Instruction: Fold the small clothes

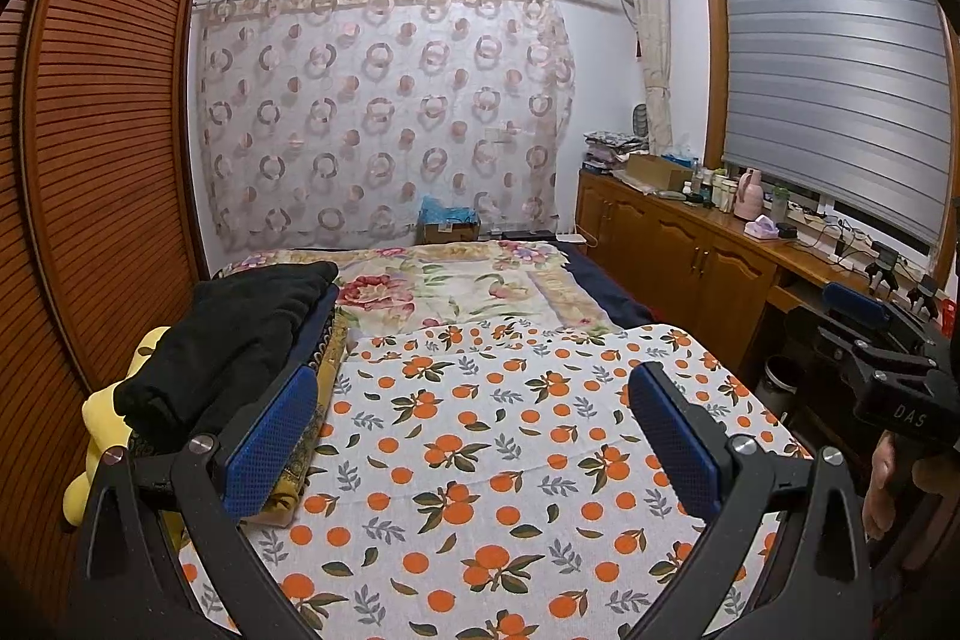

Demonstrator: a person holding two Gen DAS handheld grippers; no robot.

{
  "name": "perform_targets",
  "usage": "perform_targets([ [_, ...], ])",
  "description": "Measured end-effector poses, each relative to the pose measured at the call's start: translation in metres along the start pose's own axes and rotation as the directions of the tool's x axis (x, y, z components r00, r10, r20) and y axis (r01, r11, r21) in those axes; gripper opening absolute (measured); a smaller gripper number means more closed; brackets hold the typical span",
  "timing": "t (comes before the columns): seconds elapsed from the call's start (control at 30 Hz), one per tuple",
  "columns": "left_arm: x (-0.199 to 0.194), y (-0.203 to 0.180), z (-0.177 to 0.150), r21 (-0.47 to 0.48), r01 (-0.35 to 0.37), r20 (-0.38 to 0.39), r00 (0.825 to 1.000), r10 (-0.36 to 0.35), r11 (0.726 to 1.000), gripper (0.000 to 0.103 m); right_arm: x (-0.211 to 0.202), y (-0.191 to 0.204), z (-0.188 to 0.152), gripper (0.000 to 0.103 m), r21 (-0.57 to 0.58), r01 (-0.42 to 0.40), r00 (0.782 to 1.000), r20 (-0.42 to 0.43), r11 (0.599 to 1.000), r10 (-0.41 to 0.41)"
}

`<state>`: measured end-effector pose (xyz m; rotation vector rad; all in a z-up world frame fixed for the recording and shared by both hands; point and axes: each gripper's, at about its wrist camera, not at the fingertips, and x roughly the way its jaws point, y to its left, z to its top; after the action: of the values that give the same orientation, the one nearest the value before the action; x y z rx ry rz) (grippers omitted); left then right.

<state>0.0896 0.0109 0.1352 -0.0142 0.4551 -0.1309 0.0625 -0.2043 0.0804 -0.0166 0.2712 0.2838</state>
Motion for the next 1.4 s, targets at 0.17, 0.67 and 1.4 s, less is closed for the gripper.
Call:
perform_targets([
  [0.17, 0.000, 0.001, 0.000, -0.001, 0.001, 0.000, 1.000, -0.001, 1.000, 0.103, 0.000, 0.000, 0.000, 0.088, -0.001, -0.001, 1.000, -0.001, 1.000, 0.001],
  [0.67, 0.000, 0.001, 0.000, 0.000, -0.002, -0.001, 1.000, 0.002, 1.000, 0.103, 0.001, -0.004, 0.000, 0.088, -0.004, -0.003, 1.000, -0.002, 1.000, 0.003],
  [1.4, 0.000, 0.001, 0.000, 0.001, 0.000, -0.001, 1.000, 0.000, 1.000, 0.103, 0.000, -0.011, 0.002, 0.088, -0.008, -0.006, 1.000, 0.003, 1.000, 0.006],
])
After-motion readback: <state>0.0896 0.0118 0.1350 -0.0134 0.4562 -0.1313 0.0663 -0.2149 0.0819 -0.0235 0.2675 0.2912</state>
